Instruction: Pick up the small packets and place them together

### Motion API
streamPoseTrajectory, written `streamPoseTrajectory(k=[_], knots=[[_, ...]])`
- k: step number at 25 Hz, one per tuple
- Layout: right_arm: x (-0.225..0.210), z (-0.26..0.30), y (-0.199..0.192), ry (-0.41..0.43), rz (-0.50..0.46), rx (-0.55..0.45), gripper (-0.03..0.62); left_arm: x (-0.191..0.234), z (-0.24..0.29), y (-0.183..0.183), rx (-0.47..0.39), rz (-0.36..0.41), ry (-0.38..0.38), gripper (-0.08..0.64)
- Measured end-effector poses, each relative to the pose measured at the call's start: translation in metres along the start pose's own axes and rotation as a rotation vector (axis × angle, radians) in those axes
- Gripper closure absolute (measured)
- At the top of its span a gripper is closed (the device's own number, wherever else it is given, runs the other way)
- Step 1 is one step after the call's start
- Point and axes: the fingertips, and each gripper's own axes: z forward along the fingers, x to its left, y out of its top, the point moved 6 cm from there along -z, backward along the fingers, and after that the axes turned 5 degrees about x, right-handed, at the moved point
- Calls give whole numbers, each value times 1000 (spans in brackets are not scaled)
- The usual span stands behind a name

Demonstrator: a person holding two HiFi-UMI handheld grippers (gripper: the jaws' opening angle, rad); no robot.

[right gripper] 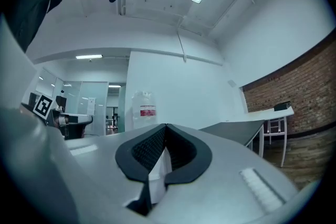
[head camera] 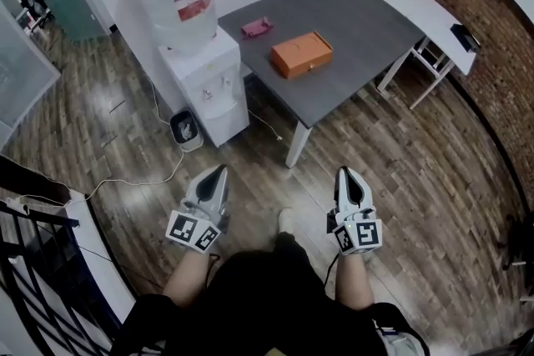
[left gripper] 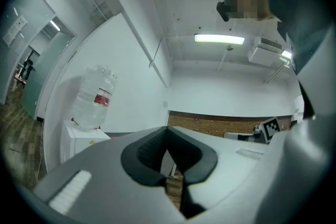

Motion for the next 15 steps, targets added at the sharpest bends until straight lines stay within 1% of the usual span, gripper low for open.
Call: streamPoseTrajectory(k=[2, 4, 6, 10, 15], knots=[[-5, 17, 2, 22, 5, -7, 591, 5, 15, 2, 6, 18, -2, 560], [-10, 32, 2, 41, -9, -2, 591, 11, 29, 2, 12, 41, 6, 560], [-19, 45, 3, 52, -20, 1, 591, 16, 45, 2, 14, 49, 11, 560], [-46, 66, 10, 30, -18, -9, 591, 21, 78, 1, 12, 28, 5, 560], [-76, 92, 11, 20, -14, -4, 591, 29, 114, 0, 7, 31, 16, 560]])
